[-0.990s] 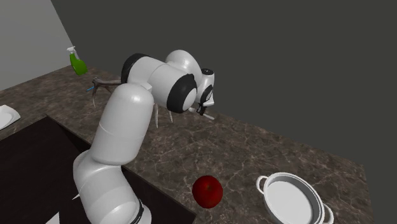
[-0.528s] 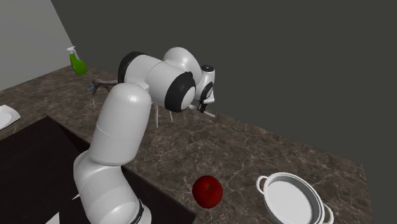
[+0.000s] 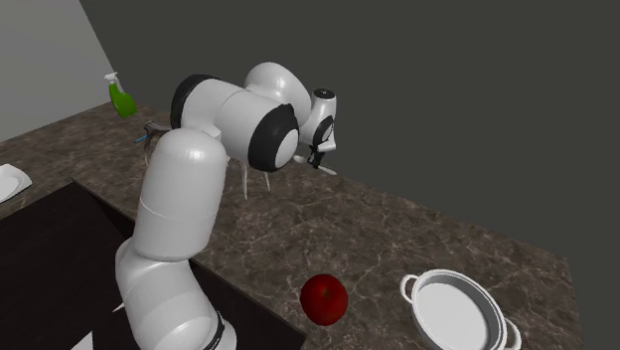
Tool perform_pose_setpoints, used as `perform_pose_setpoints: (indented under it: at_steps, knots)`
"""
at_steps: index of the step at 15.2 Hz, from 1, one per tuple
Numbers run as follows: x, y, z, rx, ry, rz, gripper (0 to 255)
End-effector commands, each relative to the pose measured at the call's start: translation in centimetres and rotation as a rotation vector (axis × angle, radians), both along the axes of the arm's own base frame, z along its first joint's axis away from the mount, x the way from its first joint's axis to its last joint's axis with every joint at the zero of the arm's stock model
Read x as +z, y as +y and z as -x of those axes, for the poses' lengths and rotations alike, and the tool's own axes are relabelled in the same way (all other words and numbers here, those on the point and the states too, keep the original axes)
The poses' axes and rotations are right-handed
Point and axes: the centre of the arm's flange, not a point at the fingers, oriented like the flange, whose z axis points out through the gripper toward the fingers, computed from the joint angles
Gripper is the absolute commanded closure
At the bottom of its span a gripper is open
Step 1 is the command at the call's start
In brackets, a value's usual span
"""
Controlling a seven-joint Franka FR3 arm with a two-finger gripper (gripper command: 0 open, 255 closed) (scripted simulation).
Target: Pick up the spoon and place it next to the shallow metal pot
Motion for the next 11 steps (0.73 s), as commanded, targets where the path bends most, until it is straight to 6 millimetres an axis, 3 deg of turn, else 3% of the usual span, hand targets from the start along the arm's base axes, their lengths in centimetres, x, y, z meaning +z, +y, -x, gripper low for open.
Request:
perform_pose_setpoints:
  at_steps: [1, 10, 11]
  knots:
    - [1.1, -0.1, 0.0, 0.000, 0.000, 0.000, 255]
    - [5.6, -0.1, 0.0, 0.000, 0.000, 0.000, 255]
    - [5.6, -1.4, 0.2, 0.000, 0.000, 0.000, 255]
